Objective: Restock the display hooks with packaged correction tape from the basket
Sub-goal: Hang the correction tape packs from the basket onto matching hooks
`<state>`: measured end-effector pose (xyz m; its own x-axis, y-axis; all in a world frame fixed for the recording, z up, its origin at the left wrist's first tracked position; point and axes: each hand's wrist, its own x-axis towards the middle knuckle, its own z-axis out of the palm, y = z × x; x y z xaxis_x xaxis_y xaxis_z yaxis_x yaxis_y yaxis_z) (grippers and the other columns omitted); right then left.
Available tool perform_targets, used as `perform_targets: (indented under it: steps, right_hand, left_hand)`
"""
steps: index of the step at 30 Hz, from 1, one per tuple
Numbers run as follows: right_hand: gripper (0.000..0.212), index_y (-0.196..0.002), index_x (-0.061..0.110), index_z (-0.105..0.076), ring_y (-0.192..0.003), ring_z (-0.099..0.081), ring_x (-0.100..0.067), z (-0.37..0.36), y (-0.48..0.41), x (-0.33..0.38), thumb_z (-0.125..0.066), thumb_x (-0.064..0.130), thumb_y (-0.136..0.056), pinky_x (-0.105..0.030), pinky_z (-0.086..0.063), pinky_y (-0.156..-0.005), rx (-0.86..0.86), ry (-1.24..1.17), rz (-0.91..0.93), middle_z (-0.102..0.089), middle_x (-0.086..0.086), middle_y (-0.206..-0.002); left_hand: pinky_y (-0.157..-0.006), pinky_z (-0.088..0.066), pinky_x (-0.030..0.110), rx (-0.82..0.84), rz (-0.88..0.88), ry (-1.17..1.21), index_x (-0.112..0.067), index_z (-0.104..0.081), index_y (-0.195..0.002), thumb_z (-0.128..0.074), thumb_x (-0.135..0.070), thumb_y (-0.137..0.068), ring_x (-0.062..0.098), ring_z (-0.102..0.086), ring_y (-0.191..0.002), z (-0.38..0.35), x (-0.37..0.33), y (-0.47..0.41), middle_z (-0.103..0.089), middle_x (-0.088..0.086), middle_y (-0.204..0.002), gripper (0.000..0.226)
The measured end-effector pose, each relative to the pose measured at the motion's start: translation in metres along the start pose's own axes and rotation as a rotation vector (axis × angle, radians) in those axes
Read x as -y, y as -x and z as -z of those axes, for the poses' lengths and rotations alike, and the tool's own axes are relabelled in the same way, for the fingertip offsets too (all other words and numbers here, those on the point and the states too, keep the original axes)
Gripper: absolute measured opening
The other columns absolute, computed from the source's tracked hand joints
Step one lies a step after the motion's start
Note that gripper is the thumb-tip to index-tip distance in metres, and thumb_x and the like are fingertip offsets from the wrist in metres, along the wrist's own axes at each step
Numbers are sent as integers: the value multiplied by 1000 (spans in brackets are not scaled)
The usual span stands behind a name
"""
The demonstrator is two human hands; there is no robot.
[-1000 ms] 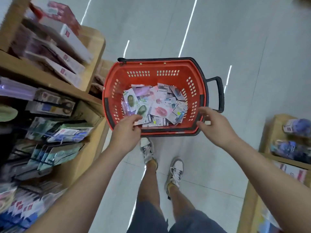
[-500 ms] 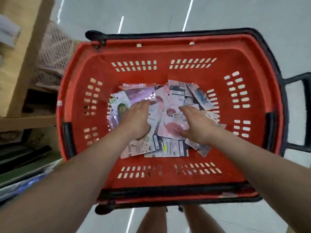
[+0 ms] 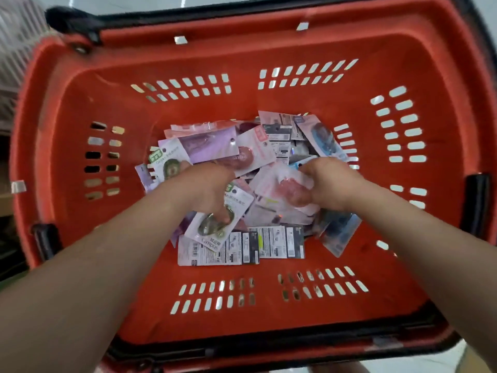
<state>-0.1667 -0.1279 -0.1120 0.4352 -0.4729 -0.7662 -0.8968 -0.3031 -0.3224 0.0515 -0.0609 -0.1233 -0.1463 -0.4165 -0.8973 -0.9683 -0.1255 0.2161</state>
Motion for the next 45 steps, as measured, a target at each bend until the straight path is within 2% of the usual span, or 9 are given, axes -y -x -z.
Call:
perform_targets:
  steps: [4,13,18,21,25,31,35,40,45]
  right_hand:
    - [28,-98,16,-64,-82,-66,-18,18,15,-20,-81,31,-80,-31,-51,-72,-68,-454,-108,-69,2,-90]
    - [76,-135,47,-37,-85,-75,-17,34,43,-32,-77,10,-82,-36,-61,-68,-222,-1040,-171,-72,1,-106]
    - [86,-136,62,-32,-100,-71,-20,36,55,-31,-73,6,-86,-36,-62,-74,-333,-1014,-151,-65,1,-124]
    - [74,-131,56,-46,-118,-61,-15,28,53,-23,-70,2,-87,-35,-57,-88,-384,-959,-51,-56,13,-135]
    - [39,-100,39,-73,-106,-64,-1,17,54,-9,-65,2,-91,-24,-56,-85,-400,-964,-24,-68,21,-115]
    - [36,-80,27,-79,-88,-66,-4,6,55,35,-57,1,-94,-8,-47,-72,-270,-1095,-25,-77,11,-88]
    - [33,-81,19,-79,-66,-71,-11,14,59,50,-68,50,-78,-20,-53,-58,3,-1170,27,-75,1,-74]
    - [36,-90,8,-74,-72,-71,-25,10,47,35,-81,29,-61,-32,-59,-61,17,-1299,-69,-77,-11,-86]
    - [30,-86,7,-76,-74,-72,-26,0,49,16,-81,22,-61,-34,-61,-62,-105,-1356,-176,-77,-14,-88]
  left_hand:
    - [-68,-43,27,-253,-5,145,-28,-60,-126,-84,-39,-71,21,-65,-85,14,5,32,-67,-21,-74,61]
    - [-60,-54,14,-795,-1,1342,-30,-62,-99,-86,-7,-55,0,-72,-77,33,13,102,-75,-14,-85,55]
    - [-70,-61,38,-647,59,1792,-21,-62,-113,-77,-5,-59,22,-75,-85,-4,21,95,-76,4,-103,58]
    - [-76,-60,40,-527,296,1725,-21,-63,-118,-80,3,-66,23,-74,-87,-31,23,80,-76,5,-103,59]
    - [-73,-59,33,-785,481,1643,-26,-63,-124,-87,0,-64,17,-72,-91,-40,23,83,-74,-2,-106,69]
    - [-60,-59,35,-570,111,2091,-23,-64,-123,-71,-4,-60,20,-75,-84,-12,-16,104,-75,1,-102,67]
    - [-72,-60,40,-543,41,2077,-29,-66,-116,-73,4,-64,25,-73,-95,-2,-53,78,-73,5,-109,62]
    - [-83,-59,41,-502,-53,2221,-22,-66,-119,-60,17,-83,24,-72,-96,3,-68,50,-73,9,-111,53]
    - [-98,-53,41,-836,152,1550,-24,-65,-124,-58,-8,-95,16,-63,-113,-3,-41,16,-65,-4,-123,33]
